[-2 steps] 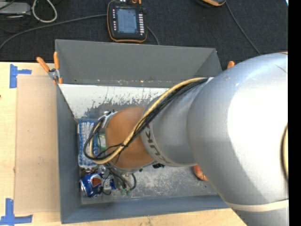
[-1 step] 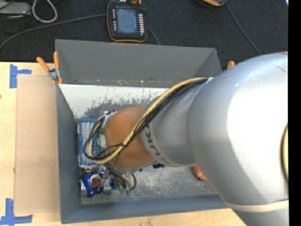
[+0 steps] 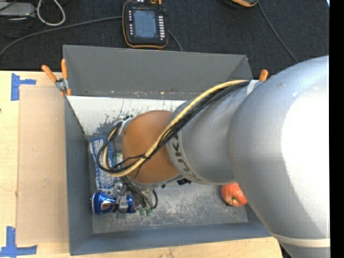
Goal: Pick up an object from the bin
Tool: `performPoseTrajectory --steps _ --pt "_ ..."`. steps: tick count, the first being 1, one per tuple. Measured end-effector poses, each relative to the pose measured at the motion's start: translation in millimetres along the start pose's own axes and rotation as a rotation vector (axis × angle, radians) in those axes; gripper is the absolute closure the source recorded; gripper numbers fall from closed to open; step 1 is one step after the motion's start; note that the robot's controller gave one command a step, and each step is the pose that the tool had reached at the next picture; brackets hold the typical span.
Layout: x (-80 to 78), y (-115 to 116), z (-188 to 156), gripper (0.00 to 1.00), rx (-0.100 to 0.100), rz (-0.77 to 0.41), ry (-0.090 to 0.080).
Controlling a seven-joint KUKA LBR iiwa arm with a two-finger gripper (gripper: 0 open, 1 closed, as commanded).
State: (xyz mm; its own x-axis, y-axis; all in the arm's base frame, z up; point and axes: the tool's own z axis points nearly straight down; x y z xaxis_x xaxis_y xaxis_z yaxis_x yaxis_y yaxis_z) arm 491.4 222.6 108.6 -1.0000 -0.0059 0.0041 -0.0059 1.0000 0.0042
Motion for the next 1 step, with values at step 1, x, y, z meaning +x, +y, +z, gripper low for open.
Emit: performPoseTrajectory --steps 1 --pt "6.7 -4.3 -88.1 1.0 0.001 0.025 0.004"
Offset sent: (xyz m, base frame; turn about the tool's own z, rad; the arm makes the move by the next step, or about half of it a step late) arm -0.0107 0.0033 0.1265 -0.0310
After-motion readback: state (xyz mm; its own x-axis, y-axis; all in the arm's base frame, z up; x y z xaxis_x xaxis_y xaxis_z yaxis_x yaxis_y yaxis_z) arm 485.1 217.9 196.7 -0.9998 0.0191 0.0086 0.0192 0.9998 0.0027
